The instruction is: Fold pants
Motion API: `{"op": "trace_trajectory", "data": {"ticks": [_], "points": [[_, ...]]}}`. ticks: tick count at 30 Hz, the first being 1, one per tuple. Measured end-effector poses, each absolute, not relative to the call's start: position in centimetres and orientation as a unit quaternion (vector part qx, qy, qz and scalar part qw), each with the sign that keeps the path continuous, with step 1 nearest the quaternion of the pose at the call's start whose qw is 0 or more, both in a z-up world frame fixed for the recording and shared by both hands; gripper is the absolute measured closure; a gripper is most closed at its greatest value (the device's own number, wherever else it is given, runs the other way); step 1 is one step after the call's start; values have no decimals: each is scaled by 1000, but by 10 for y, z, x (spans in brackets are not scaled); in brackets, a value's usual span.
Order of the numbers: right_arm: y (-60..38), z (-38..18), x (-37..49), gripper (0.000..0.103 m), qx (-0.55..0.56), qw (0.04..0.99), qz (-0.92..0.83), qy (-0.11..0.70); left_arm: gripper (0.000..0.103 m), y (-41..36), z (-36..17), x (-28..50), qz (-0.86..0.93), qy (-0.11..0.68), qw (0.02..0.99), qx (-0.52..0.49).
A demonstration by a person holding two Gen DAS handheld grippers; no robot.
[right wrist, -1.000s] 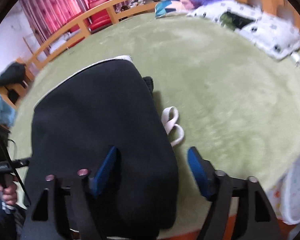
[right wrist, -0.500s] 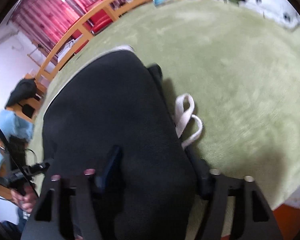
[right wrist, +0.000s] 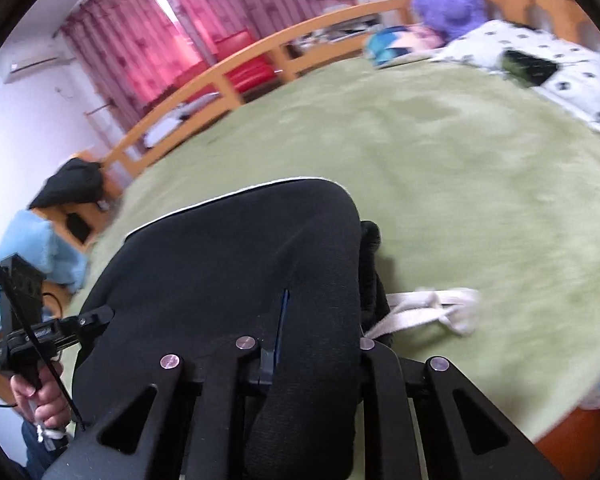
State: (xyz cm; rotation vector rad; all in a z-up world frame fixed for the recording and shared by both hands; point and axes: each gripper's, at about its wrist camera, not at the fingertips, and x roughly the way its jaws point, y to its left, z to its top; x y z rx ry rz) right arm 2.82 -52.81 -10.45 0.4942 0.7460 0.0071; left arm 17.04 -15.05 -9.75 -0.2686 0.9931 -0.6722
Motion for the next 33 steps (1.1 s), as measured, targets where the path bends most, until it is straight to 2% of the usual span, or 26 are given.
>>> {"op": "trace_trajectory", "data": {"ticks": [6, 10, 11, 12, 13, 14, 15, 18, 19, 22, 24, 27, 30, 33], "points": [[-413, -111, 83, 88, 254, 899, 67, 351, 86, -39, -76, 191, -254, 449, 851, -102], [-354, -129, 107, 87, 226, 897, 91, 369, 83, 14, -98, 207, -231, 469, 847, -94], [-343, -138, 114, 83, 213, 894, 93, 383, 81, 22, -109, 209, -228, 479, 843, -93], [-334, -150, 121, 75, 194, 889, 90, 405, 77, 25, -129, 212, -225, 498, 833, -87], [-329, -160, 123, 69, 171, 887, 76, 422, 67, 29, -151, 216, -214, 525, 821, -75], [-328, -164, 121, 55, 154, 890, 66, 424, 65, 32, -166, 217, -203, 542, 813, -66], [-331, -163, 117, 48, 147, 892, 66, 423, 61, 37, -178, 212, -199, 545, 812, -63], [-339, -142, 96, 48, 112, 903, 52, 411, 50, 46, -170, 193, -183, 512, 838, -41], [-340, -130, 86, 49, 92, 911, 42, 399, 50, 48, -162, 185, -171, 499, 849, -31], [-333, -107, 71, 56, 74, 926, 52, 365, 46, 47, -136, 167, -183, 466, 864, -59], [-319, -100, 66, 67, 76, 933, 74, 345, 44, 30, -124, 153, -203, 444, 870, -66], [-297, -119, 65, 72, 58, 931, 96, 347, 38, 9, -126, 131, -208, 430, 878, -36], [-286, -156, 65, 72, 21, 924, 69, 376, 38, -2, -167, 114, -190, 463, 866, -1], [-285, -166, 52, 72, 6, 926, 67, 373, 38, -8, -184, 97, -177, 447, 877, 15]]}}
